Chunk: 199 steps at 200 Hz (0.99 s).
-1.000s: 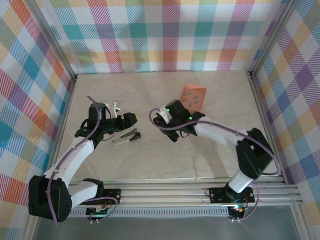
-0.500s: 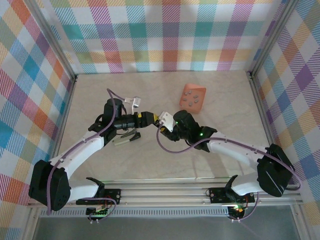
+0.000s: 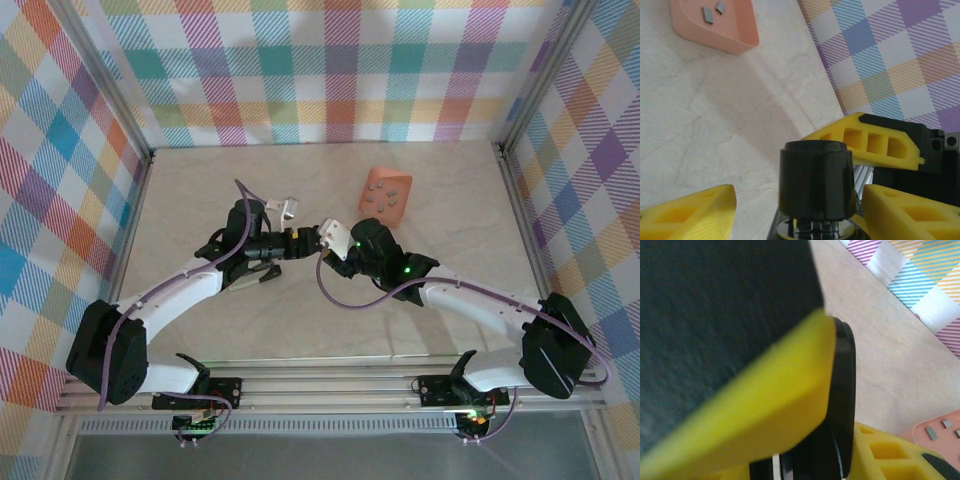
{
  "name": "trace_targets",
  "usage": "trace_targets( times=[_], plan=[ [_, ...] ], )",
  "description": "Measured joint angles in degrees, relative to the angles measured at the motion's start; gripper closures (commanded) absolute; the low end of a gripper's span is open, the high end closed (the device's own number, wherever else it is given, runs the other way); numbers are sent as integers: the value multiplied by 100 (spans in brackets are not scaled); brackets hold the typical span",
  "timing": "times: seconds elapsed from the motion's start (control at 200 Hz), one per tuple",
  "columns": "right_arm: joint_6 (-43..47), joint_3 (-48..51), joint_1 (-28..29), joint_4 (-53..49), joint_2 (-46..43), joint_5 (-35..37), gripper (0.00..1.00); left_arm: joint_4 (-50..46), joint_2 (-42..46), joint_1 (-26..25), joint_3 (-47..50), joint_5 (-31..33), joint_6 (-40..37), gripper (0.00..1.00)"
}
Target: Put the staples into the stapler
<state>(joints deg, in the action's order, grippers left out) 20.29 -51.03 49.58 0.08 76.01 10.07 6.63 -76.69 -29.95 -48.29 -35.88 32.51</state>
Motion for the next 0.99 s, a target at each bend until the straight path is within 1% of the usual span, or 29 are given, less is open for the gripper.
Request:
trace_targets(
  times=[0.285,0.425,0.49,0.555,0.605,0.645,0.725,0.845,0.875,0.995],
  plan=[
    [15,0,0,46,-9,0,62,190,-74,-142,-42,74,116,59],
    [13,4,0,52,-33,44,62,232,-74,-144,-42,125,107,78],
    [13,4,0,57,-35,50,58,232,-70,-149,-42,140,63,84],
    [0,9,0,57,-42,63,51,179,-33,-153,-42,168,-48,87],
    [-24,42,0,94,-76,74,46,74,50,-160,-42,208,-208,89],
    [-28,90,0,125,-136,66,45,-33,125,-179,-42,243,-365,92],
    [-57,208,4,142,-334,33,42,-240,299,-221,-57,321,-772,94],
    [-136,308,59,133,-608,-66,36,-487,551,-254,-79,363,-1486,97],
    [-162,317,59,107,-669,-107,35,-538,603,-254,-85,404,-1687,100],
    [-306,328,-26,-96,-907,-339,32,-745,734,-238,-101,555,-2457,100]
  ],
)
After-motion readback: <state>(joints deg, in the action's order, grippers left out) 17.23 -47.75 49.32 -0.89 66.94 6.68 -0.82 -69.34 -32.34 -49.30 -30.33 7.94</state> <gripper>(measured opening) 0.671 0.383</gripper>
